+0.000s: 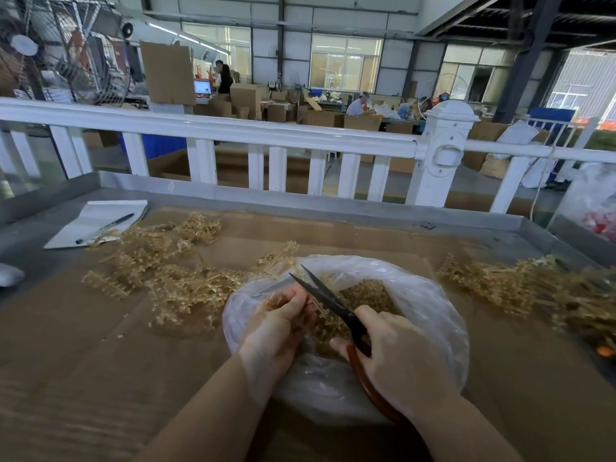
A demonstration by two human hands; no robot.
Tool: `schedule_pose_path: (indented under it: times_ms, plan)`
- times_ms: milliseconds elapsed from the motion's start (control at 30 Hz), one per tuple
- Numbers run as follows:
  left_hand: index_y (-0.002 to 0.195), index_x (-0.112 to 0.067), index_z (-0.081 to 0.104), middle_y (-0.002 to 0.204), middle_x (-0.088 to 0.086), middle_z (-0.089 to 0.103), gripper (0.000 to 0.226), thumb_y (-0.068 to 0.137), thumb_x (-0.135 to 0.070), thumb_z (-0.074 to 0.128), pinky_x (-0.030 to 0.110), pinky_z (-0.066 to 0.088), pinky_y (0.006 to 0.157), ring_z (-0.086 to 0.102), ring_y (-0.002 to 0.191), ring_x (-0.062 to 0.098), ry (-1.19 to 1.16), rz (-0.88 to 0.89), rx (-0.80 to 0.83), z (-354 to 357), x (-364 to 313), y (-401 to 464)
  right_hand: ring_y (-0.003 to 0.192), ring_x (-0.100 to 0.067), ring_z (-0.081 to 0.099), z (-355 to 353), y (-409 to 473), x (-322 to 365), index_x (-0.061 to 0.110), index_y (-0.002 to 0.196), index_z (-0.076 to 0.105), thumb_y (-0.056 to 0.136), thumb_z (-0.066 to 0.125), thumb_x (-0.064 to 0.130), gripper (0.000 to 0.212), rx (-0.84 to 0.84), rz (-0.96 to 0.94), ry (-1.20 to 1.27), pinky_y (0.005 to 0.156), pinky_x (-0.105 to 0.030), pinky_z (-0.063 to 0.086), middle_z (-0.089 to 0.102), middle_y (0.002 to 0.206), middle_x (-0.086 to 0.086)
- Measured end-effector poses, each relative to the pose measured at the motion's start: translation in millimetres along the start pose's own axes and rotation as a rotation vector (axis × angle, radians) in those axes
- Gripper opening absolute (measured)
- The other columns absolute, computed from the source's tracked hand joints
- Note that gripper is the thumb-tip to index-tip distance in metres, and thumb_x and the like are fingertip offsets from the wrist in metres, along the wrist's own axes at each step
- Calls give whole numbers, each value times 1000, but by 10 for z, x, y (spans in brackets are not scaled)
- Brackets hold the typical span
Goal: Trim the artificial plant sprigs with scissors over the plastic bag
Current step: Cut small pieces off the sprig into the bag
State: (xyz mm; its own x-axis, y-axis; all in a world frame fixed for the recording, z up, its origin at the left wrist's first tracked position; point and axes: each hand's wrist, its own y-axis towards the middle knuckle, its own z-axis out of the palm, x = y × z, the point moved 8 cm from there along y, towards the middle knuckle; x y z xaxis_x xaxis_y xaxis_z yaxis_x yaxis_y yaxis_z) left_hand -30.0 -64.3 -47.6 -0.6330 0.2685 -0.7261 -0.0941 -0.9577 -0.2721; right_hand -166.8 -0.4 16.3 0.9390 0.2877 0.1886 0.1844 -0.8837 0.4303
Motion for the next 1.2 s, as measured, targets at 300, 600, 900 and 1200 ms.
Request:
schedule_pose_path:
  times_ms: [300,600,900,1200]
  plan:
    - [72,-7,59,58,4,60,17,86,3,57,21,55,52,61,50,10,-71,-9,-4,-10,2,-8,69,-3,46,-8,37,41,34,97,48,86,35,68,38,49,-30,-61,61,-16,32,47,73,13]
    - [74,-8,58,59,5,61,16,88,0,56,22,53,52,60,53,11,-28,-57,25,-23,30,9,60,0,49,34,18,38,33,98,52,86,34,68,41,54,-28,-21,53,-9,34,50,67,14]
    - [81,-5,62,72,11,63,11,89,-1,55,33,47,80,58,72,20,-46,-99,54,-7,43,34,58,5,48,61,14,12,37,84,43,84,39,67,30,94,12,161,55,-10,37,48,62,18]
    - [86,-1,61,81,13,58,10,89,-1,51,32,46,78,55,75,22,-85,-126,111,45,53,6,62,2,55,60,45,14,30,86,54,85,48,63,33,127,36,212,56,-11,40,59,70,12]
